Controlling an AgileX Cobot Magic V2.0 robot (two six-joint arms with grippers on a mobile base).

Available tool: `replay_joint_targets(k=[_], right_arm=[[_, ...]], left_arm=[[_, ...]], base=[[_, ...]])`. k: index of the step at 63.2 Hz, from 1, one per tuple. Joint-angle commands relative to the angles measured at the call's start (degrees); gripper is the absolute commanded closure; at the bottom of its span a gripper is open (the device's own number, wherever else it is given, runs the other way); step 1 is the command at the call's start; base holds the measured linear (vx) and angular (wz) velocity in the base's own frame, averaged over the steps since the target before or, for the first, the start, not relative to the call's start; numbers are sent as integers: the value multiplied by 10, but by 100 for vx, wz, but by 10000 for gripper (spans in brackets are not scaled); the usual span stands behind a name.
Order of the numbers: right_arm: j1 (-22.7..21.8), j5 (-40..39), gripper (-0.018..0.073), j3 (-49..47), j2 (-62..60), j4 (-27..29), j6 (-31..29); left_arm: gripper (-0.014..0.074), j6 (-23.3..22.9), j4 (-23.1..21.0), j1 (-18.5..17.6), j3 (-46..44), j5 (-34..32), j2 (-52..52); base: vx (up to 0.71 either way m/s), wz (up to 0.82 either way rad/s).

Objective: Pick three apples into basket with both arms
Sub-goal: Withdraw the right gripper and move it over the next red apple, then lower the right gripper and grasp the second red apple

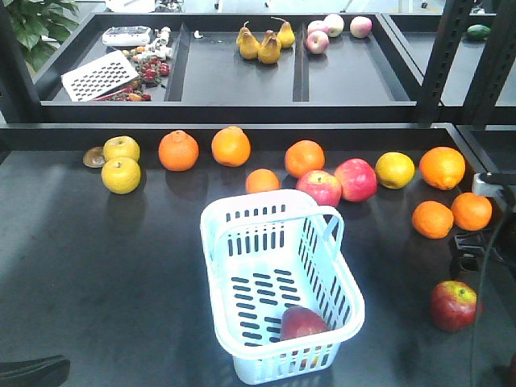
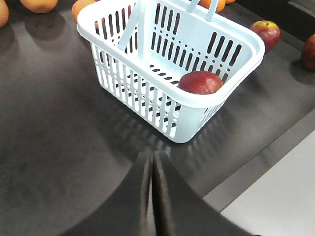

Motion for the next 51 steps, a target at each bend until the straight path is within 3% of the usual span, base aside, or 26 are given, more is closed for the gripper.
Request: replay_joint_targets(k=[1,51], right_arm=[[-4,-9,-141,-29,-3,-1,-8],[-3,-56,-72,-51,151,2,-12]], left_arm=[[603,-5,-15,1,-14,-33,-1],[603,-5,-15,1,-12,-33,-1]], base=[[0,0],[0,0]])
